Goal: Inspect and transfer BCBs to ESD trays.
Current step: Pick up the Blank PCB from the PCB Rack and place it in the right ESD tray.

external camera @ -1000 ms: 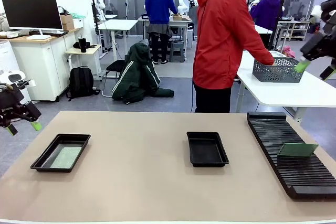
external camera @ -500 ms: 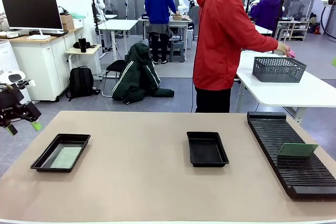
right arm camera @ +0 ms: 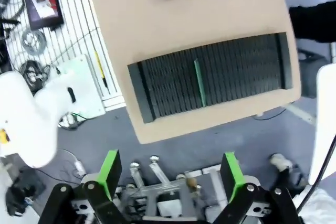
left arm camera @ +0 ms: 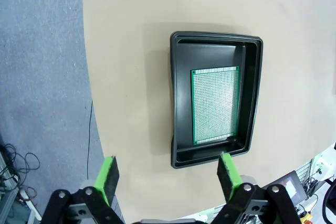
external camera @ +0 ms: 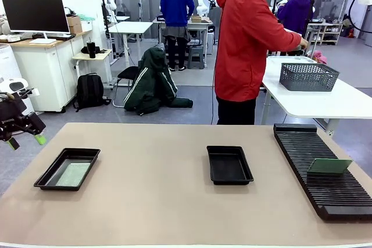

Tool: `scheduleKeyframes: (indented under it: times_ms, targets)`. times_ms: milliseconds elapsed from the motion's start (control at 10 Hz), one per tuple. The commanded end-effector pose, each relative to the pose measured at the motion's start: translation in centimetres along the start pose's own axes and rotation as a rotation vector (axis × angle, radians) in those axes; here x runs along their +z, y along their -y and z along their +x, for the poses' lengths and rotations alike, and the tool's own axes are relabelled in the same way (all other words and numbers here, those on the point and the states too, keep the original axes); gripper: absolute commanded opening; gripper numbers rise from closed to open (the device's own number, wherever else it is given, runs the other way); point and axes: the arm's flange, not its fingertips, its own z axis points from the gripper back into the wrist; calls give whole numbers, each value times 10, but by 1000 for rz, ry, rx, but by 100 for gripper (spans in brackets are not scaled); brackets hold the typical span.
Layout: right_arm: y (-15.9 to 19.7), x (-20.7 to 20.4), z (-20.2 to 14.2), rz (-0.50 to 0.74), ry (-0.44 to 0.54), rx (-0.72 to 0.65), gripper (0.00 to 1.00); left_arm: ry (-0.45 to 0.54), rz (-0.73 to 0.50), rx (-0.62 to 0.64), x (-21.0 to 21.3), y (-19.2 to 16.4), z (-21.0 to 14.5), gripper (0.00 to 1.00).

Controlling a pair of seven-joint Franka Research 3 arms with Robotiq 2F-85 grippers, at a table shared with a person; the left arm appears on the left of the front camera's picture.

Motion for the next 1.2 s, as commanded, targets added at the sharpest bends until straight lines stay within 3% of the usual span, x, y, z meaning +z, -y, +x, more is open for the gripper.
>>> scheduleKeyframes:
  times_ms: [0,300,1100]
  targets:
    - [1,-6,-5,-54,15,90,100,13,1,-3,-1,-1,-1,100]
    - [2,-7,-4,-68,27,148,100,13,1,-3,-1,-1,-1,100]
    - [4,0,-2,-55,12,118,100,13,1,-3,-1,-1,-1,100]
